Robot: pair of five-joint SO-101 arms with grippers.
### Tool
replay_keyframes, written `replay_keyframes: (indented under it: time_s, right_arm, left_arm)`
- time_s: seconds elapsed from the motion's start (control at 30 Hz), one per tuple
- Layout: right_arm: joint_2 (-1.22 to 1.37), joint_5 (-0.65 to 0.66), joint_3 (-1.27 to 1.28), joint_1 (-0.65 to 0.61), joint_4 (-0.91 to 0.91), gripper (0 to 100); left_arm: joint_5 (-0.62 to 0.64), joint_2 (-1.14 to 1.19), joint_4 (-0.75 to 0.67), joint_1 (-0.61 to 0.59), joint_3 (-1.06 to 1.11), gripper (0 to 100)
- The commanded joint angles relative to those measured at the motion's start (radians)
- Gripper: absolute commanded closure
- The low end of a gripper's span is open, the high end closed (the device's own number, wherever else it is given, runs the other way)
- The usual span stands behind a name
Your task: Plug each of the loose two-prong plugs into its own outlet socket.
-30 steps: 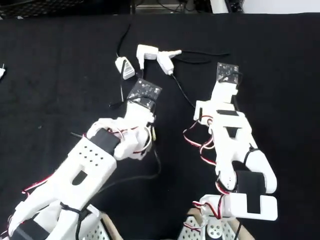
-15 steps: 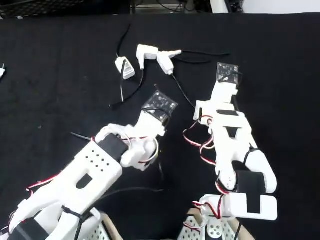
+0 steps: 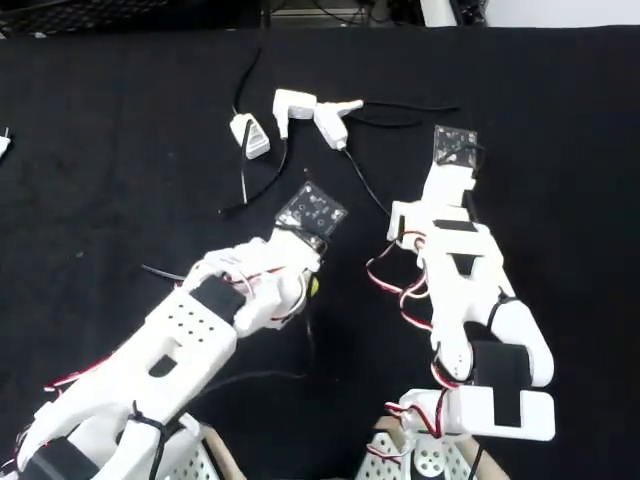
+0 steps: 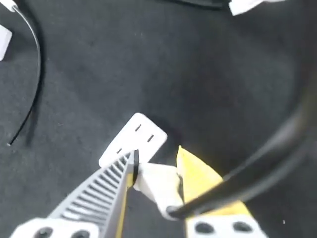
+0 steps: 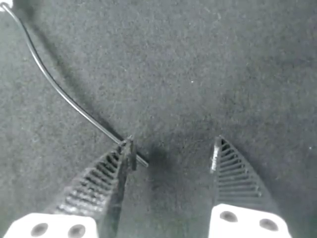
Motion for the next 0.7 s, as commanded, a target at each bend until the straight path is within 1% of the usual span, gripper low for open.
replay_keyframes:
  time_s: [0.0, 0.13, 0.37, 0.43, 0.47, 0.57, 0.67]
  right_arm:
    - [-0.012, -0.008, -0.044, -0.008, 0.015, 76.2]
    - [-0.012, -0.008, -0.044, -0.008, 0.018, 76.2]
    - [-0.012, -0.008, -0.044, -0.008, 0.018, 76.2]
    - [-0.012, -0.008, -0.044, -0.008, 0.018, 76.2]
    - [-0.012, -0.008, -0.044, -0.008, 0.018, 76.2]
    - [-0.013, -0.006, -0.047, -0.008, 0.018, 76.2]
    - [-0.013, -0.005, -0.047, -0.008, 0.02, 76.2]
  left_arm:
    - [-0.02, -0.012, -0.143, -0.027, 0.025, 97]
    - [-0.1, -0.012, -0.221, -0.048, 0.051, 97]
    - [-0.229, -0.021, -0.245, -0.079, 0.094, 97]
    - [-0.226, -0.025, -0.242, -0.081, 0.091, 97]
    - [-0.204, -0.025, -0.244, -0.09, 0.087, 97]
    - [-0.126, -0.037, -0.242, -0.162, 0.025, 97]
    - [-0.104, -0.075, -0.242, -0.252, -0.001, 97]
